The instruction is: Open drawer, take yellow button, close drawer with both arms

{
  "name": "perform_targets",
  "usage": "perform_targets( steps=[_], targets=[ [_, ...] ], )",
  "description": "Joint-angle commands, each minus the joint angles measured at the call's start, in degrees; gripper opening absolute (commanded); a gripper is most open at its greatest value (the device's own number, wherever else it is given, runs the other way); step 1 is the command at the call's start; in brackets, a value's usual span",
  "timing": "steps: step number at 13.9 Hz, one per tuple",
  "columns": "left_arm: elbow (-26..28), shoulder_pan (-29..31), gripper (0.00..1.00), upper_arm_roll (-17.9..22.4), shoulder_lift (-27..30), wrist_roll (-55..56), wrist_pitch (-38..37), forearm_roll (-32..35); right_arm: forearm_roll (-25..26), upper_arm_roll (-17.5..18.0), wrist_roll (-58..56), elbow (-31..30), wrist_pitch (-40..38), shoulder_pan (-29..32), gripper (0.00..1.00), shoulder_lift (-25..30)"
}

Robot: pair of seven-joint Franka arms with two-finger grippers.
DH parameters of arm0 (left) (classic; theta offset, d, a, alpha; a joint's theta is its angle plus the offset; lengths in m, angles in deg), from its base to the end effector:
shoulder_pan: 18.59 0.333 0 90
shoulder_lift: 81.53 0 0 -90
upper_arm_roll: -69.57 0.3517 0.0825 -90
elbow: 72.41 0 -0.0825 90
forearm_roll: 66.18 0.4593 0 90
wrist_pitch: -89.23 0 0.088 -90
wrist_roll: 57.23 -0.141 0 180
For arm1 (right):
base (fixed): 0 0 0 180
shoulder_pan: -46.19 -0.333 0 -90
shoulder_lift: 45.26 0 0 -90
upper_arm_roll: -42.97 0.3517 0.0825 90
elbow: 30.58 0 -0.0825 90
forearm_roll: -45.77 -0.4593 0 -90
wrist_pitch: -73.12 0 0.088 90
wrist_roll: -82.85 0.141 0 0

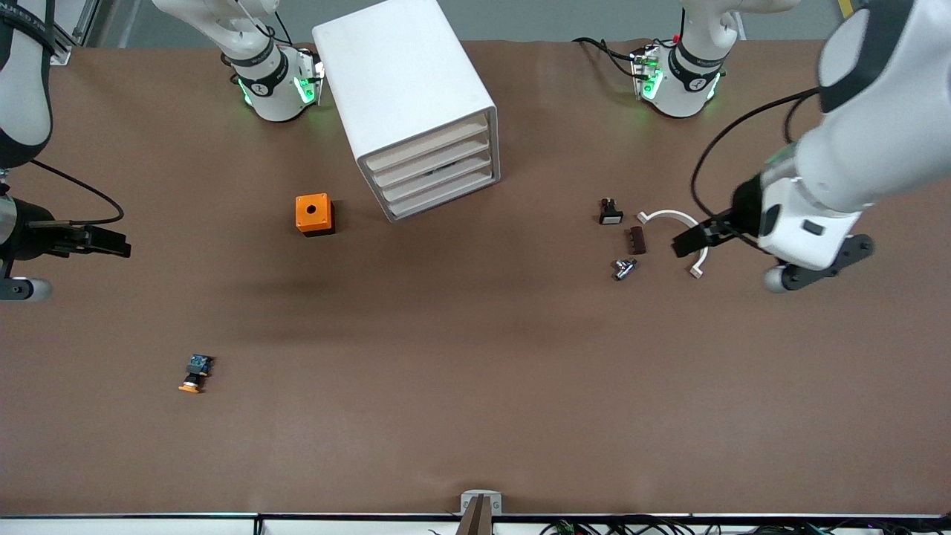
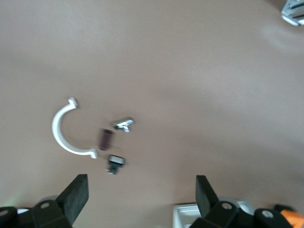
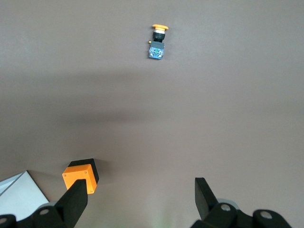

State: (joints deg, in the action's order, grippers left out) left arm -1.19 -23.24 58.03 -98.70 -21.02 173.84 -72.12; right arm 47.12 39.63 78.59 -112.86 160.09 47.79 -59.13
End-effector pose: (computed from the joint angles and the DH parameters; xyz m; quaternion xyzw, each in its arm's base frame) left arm 0.6898 -0.1934 0.5989 0.9811 0.1733 -0.0625 0.0599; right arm 0.6917 -0.0592 0.5346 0.9966 -0.0053 -0.0811 0.0123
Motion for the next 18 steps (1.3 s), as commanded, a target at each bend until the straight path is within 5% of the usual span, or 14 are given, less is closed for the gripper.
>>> perform_targets(
  steps=[1,3,5,8,10,14,18],
  targets=[
    [2.0,4.28,0.99,-1.11,1.97,-8.58,-2.33,2.23,0.76,0.88,-0.66,1.85,-0.48,0.07,1.0,0.95],
    [2.17,5.01,0.99,-0.24,2.84,-14.2,-3.74,2.59,-0.02,0.88,-0.57,2.47,-0.48,0.15,1.0,0.86],
    [3.92,1.86,0.99,5.53,4.33,-18.86,-4.01,3.29,-0.38,1.06,-0.66,2.56,-0.66,0.42,1.0,1.04],
    [9.79,0.7,0.99,10.12,8.28,-25.02,-3.48,3.3,-0.72,1.41,-0.66,2.56,-2.49,0.15,1.0,2.35],
    [15.58,-0.35,0.99,12.85,11.97,-28.19,-1.47,3.3,-5.28,0.97,-0.75,2.04,-3.81,0.33,1.0,5.24],
    [33.77,0.69,0.99,12.95,23.21,-29.17,10.99,3.38,-5.21,1.14,-0.92,0.81,-4.44,-0.02,1.0,8.07],
    [33.65,1.23,0.99,12.68,24.21,-29.26,14.01,3.38,-2.32,1.23,-0.57,-0.43,-4.26,-1.33,1.0,9.38]
  ],
)
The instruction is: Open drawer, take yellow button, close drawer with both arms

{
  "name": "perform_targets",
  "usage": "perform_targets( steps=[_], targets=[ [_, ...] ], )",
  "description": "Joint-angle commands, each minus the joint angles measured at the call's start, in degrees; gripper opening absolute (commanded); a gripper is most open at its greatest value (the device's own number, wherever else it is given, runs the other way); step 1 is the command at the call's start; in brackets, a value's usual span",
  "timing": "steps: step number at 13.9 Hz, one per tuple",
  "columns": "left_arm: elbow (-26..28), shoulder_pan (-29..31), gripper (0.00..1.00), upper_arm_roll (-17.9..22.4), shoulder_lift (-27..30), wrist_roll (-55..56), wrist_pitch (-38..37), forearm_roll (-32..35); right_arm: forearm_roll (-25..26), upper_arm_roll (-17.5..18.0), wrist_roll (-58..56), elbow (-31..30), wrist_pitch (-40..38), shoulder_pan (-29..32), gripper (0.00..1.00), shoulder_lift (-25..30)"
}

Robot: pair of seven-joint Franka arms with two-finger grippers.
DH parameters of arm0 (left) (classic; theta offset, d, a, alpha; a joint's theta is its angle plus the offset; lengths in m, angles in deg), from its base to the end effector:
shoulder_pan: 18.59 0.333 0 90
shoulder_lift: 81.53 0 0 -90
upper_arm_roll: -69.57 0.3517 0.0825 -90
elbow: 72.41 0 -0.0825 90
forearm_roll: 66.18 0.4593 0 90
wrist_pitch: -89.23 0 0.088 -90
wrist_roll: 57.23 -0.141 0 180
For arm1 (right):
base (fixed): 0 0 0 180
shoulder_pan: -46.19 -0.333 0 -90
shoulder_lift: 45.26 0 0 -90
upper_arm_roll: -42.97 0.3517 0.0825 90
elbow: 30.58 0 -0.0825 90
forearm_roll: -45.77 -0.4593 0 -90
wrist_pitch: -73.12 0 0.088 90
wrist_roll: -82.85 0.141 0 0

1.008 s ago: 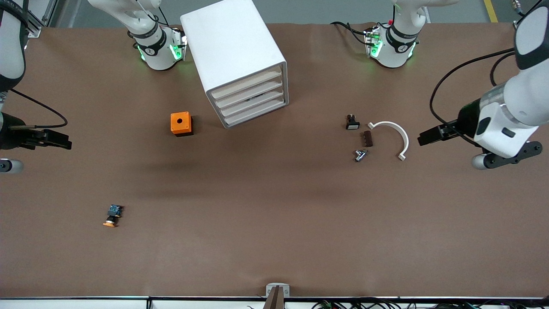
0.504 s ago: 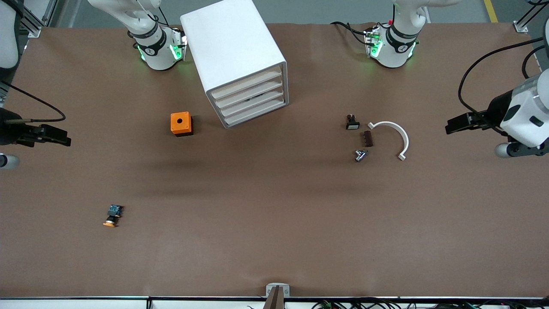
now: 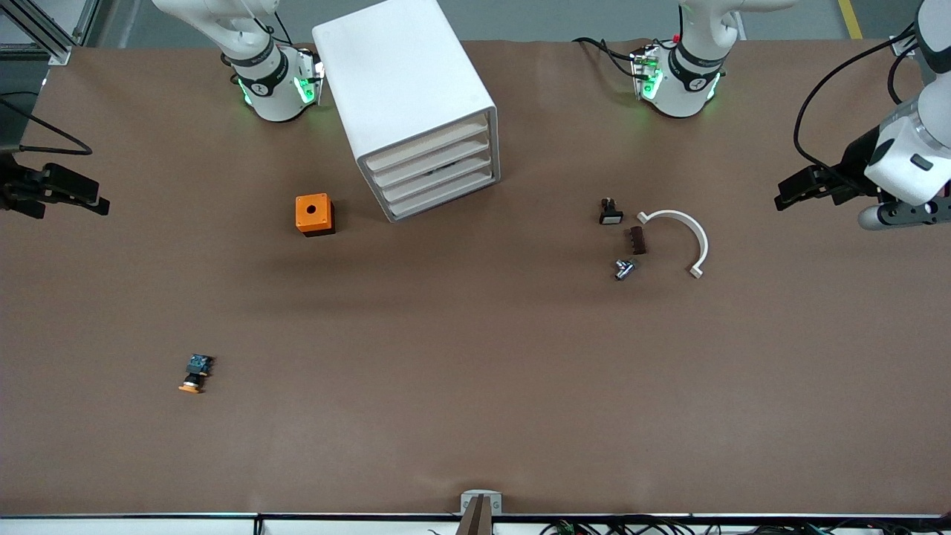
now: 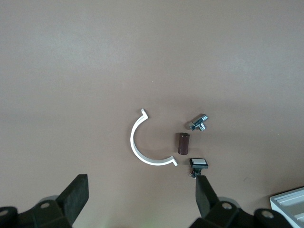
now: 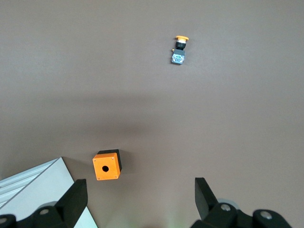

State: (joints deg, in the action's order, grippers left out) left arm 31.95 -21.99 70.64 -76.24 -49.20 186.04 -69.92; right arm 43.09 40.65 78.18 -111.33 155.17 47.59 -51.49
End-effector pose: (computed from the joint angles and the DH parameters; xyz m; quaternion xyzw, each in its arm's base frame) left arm 0.5979 -0.0324 0.5558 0.9978 0.0541 -0.0226 0.0313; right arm 0.6492 -0.0336 0.6324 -0.9988 -0.0105 0.0413 0.0242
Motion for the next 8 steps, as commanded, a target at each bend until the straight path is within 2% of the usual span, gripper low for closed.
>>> perform_targets(
  steps=[1,6,8],
  targets=[
    [-1.33,-0.03,0.99,0.07,1.31,-1.08,1.8,1.18,1.89,0.12,-0.17,-1.95,0.74,-1.4,1.0,1.92],
    [-11.61,-0.73,0.99,-0.1,-3.78,-2.75,-0.29,3.28,1.89,-0.14,-0.52,-2.13,1.45,-0.97,1.0,2.98],
    [-16.71,-1.08,0.99,-0.54,-7.03,-2.84,-4.07,5.92,1.98,-0.14,-0.52,-6.67,2.4,-0.97,1.0,6.03]
  ],
)
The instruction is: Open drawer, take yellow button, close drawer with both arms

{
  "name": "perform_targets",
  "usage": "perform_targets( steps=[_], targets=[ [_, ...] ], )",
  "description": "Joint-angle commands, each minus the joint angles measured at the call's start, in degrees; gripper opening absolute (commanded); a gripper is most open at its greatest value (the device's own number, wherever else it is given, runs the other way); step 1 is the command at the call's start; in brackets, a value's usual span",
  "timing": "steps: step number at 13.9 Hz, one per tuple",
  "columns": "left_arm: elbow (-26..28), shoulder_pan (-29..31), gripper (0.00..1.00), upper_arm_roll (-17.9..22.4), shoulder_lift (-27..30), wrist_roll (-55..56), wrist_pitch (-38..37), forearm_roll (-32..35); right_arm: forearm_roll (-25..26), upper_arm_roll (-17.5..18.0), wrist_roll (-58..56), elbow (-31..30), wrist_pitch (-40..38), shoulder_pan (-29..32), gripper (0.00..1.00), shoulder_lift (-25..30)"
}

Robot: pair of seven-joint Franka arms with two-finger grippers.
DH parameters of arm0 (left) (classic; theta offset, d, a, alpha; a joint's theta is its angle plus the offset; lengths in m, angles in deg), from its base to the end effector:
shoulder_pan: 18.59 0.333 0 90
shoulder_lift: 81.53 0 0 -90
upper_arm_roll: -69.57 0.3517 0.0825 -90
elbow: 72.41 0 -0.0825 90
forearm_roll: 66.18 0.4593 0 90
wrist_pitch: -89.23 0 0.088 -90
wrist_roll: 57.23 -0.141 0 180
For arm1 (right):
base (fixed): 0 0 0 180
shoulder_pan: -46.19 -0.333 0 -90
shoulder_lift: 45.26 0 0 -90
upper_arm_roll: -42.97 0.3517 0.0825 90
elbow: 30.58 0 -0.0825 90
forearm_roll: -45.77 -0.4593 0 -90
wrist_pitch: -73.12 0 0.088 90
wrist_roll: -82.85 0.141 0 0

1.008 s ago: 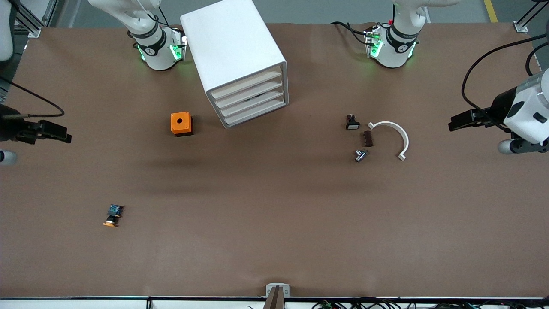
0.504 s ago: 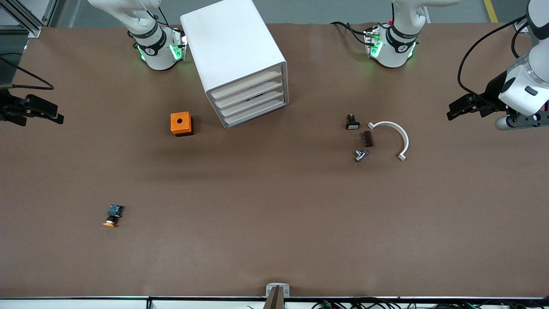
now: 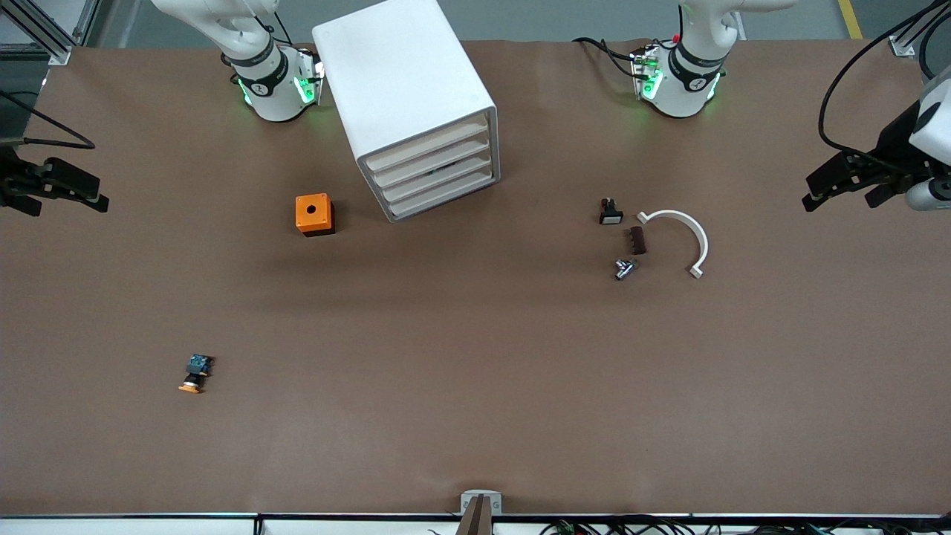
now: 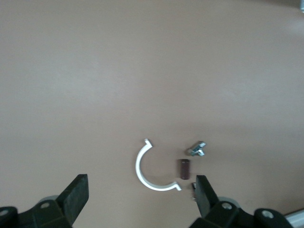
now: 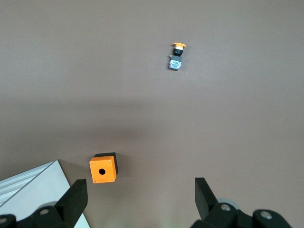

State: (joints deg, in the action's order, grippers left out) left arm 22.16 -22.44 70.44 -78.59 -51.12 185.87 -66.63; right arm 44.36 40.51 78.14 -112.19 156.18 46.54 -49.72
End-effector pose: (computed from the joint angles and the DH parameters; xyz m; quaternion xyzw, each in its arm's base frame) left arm 0.6249 -0.0333 0.6251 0.9987 0.0276 0.0432 0.0078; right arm 0.6421 -0.0267 0.6457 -0.9994 -0.0178 0.0255 0.0123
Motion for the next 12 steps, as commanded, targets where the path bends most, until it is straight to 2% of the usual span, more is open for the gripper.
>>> perform_targets(
  steps=[1,3,12],
  targets=[
    [-7.2,-0.63,0.99,-0.44,-4.87,-0.92,-4.26,2.64,0.7,0.0,-0.39,-8.54,2.8,0.09,1.0,6.28],
    [-7.2,-0.37,0.99,-0.52,-4.78,-1.62,-4.36,2.46,0.62,0.17,0.4,-10.32,3.25,-0.35,1.0,7.71],
    [-7.73,-0.72,1.0,-1.49,-4.52,-1.36,-5.5,1.76,0.53,0.35,1.63,-9.54,3.69,-0.53,1.0,7.8]
  ],
)
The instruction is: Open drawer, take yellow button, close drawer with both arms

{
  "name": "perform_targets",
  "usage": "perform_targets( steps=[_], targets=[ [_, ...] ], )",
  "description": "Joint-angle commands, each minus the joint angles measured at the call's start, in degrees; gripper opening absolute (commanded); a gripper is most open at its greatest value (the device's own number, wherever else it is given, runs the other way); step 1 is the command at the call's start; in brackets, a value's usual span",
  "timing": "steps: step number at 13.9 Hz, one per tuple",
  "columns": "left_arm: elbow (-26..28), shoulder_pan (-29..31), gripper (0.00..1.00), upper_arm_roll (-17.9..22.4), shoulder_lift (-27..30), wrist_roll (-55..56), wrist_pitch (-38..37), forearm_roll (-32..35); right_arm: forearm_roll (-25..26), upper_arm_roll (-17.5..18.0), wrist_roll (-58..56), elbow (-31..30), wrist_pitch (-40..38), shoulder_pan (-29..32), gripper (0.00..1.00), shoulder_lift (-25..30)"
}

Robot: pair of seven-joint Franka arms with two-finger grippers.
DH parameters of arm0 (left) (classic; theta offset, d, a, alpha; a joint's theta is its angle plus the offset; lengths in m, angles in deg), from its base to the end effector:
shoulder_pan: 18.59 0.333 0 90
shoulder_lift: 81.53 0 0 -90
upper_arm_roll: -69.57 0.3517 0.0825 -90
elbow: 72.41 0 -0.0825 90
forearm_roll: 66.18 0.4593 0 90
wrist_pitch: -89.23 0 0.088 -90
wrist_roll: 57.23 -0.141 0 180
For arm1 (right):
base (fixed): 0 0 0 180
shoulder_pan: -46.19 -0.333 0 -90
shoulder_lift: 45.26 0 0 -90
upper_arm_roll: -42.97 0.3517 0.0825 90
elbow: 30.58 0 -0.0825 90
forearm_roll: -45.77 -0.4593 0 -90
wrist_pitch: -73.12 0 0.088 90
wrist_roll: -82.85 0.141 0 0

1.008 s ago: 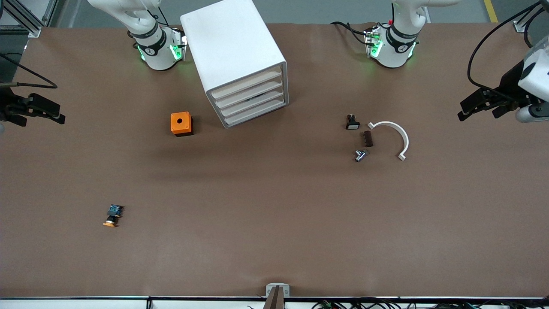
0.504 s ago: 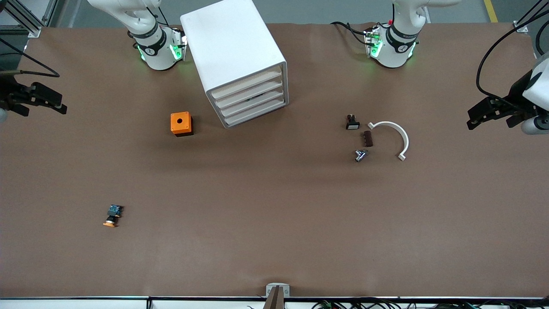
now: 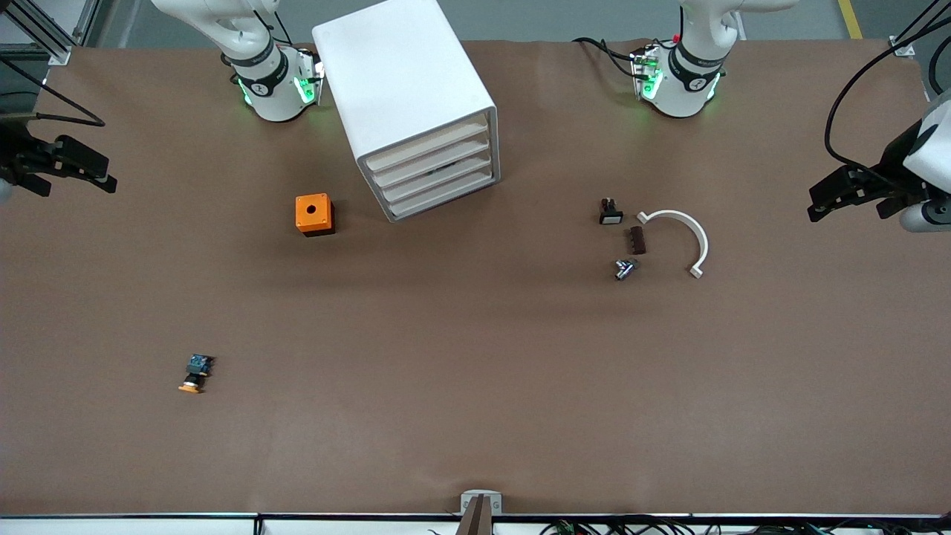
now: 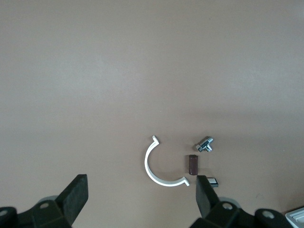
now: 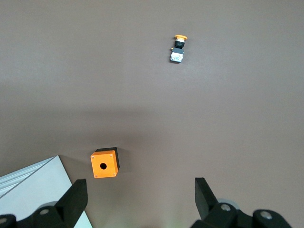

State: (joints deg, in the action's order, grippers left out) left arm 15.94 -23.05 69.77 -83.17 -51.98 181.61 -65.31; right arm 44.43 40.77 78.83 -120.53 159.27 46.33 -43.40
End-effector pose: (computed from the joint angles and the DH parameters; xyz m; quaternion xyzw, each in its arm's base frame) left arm 0.6440 -0.0459 0.6276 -0.9997 -0.0085 -0.0214 0.0059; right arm 0.6101 -0.0219 0.6411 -0.9997 -0.0153 0.0162 0.0132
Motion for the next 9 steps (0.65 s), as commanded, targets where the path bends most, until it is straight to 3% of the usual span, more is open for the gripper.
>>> perform_targets(
  steps=[1,9],
  targets=[
    [-2.12,-0.11,1.0,-0.99,0.15,-0.5,-1.41,0.36,0.46,0.18,0.94,-1.2,0.42,-0.32,1.0,1.57],
    [-3.09,-0.11,1.0,-1.43,-0.03,3.72,-3.79,-0.17,1.95,0.18,0.33,-0.4,1.29,-0.32,1.0,1.57]
  ],
)
